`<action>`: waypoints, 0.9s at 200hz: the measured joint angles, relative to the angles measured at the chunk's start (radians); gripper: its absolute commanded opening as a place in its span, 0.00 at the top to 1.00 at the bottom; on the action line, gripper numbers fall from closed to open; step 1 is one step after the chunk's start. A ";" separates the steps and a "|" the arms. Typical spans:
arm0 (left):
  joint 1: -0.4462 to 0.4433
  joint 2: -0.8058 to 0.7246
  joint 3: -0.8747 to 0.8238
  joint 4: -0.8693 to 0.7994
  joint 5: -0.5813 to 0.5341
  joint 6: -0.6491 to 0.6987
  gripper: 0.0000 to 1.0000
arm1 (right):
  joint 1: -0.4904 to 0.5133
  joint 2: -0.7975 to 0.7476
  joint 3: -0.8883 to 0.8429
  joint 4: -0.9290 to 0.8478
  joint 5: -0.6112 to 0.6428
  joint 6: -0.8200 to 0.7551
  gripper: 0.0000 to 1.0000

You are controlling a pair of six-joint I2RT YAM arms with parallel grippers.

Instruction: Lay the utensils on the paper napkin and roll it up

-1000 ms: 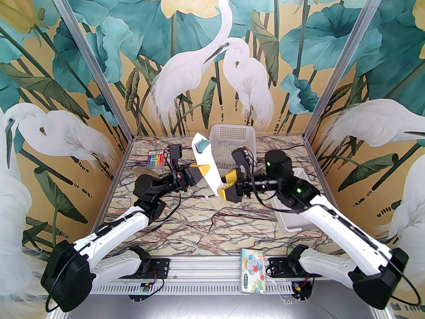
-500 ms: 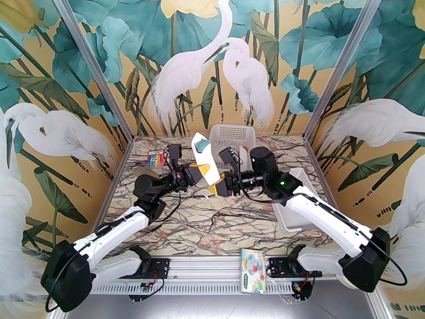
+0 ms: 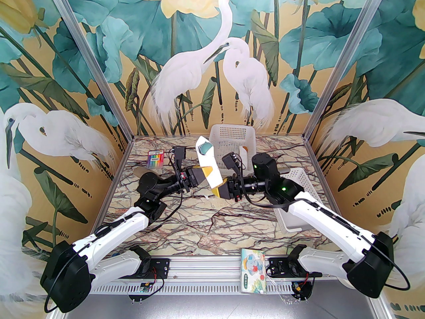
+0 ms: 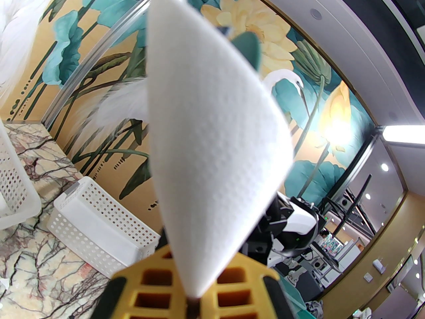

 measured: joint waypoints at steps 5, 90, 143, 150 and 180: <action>0.003 0.000 0.000 0.001 -0.005 0.000 1.00 | 0.000 -0.003 -0.003 0.000 0.000 0.000 0.65; 0.003 0.000 0.000 0.002 -0.022 -0.014 1.00 | 0.013 -0.009 -0.035 0.003 0.005 0.027 0.96; 0.005 0.000 0.000 0.010 -0.023 -0.014 1.00 | 0.013 -0.039 -0.035 -0.043 0.039 -0.002 0.55; 0.005 0.000 0.000 0.012 -0.023 -0.014 1.00 | 0.012 -0.047 -0.033 -0.055 0.046 -0.010 0.51; 0.005 0.000 0.000 0.026 -0.022 -0.014 1.00 | -0.013 -0.061 -0.006 -0.098 0.061 -0.034 0.41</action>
